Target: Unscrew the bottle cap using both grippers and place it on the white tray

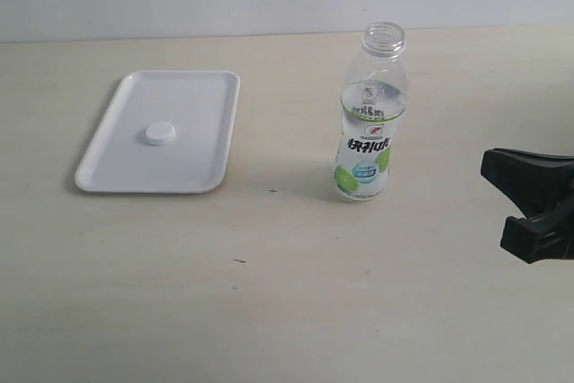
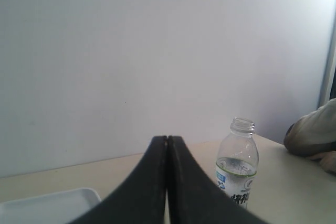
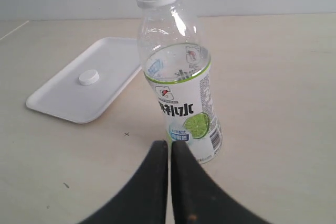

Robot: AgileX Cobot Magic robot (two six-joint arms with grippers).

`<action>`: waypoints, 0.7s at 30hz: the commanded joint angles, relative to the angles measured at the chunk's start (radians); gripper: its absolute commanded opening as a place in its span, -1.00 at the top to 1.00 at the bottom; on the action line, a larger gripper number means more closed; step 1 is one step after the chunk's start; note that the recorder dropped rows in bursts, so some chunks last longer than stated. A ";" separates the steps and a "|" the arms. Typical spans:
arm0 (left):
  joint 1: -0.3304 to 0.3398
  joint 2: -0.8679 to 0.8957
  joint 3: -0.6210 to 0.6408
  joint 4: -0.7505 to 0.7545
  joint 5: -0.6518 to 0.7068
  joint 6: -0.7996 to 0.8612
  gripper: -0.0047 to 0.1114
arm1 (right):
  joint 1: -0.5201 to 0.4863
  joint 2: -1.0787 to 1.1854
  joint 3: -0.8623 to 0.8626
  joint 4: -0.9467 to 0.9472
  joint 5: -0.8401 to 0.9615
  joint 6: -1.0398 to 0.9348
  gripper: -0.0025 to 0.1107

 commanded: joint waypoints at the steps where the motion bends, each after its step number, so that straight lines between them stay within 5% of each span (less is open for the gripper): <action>1: -0.009 -0.004 0.004 0.003 -0.002 -0.005 0.90 | -0.001 -0.003 0.002 -0.001 -0.003 0.006 0.90; 14: -0.009 -0.004 0.004 0.003 -0.002 -0.005 0.90 | -0.001 -0.019 0.000 -0.008 0.021 -0.016 0.90; 21: -0.009 -0.004 0.004 0.003 -0.002 -0.005 0.90 | -0.040 -0.319 0.000 0.025 0.253 -0.025 0.90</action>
